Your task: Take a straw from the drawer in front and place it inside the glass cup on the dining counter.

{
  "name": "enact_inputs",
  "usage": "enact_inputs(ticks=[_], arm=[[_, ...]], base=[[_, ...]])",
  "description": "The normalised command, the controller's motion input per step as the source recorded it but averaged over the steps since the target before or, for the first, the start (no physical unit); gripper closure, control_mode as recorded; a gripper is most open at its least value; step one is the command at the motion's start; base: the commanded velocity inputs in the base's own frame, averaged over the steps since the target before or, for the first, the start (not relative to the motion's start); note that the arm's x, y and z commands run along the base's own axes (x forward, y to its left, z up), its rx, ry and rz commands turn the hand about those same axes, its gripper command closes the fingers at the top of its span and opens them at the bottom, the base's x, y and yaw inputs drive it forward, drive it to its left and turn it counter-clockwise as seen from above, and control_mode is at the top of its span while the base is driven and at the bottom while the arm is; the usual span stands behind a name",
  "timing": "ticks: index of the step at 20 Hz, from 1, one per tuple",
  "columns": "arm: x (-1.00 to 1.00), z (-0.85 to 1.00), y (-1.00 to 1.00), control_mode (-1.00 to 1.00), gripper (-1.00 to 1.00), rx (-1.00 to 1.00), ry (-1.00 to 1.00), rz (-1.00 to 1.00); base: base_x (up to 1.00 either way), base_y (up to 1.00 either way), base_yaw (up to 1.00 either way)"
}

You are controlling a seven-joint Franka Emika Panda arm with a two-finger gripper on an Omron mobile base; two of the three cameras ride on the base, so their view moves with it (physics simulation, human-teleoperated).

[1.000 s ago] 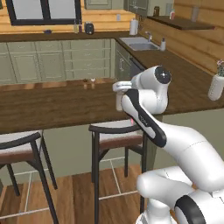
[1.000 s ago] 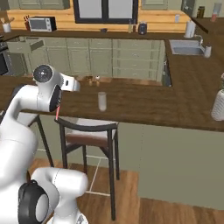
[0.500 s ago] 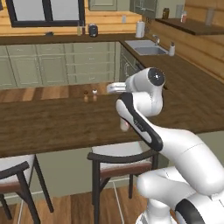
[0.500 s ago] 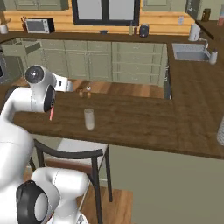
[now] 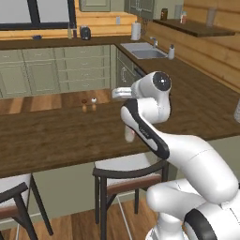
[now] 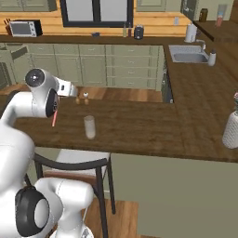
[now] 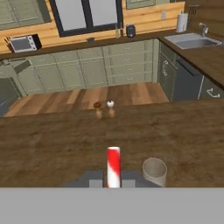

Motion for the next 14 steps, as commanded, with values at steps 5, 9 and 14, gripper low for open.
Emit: enact_inputs(ticks=[5, 9, 14], arm=[[0.51, 0.01, -0.51, -1.0, 1.0, 0.0, 0.0, -0.04], [0.33, 0.0, -0.6, -1.0, 1.0, 0.0, -0.06, 0.05], [0.38, 0.0, -0.22, -1.0, 1.0, 0.03, -0.15, 0.27]], base=[[0.0, 0.0, 0.0], [0.0, 0.0, 0.0], [0.0, 0.0, 0.0]])
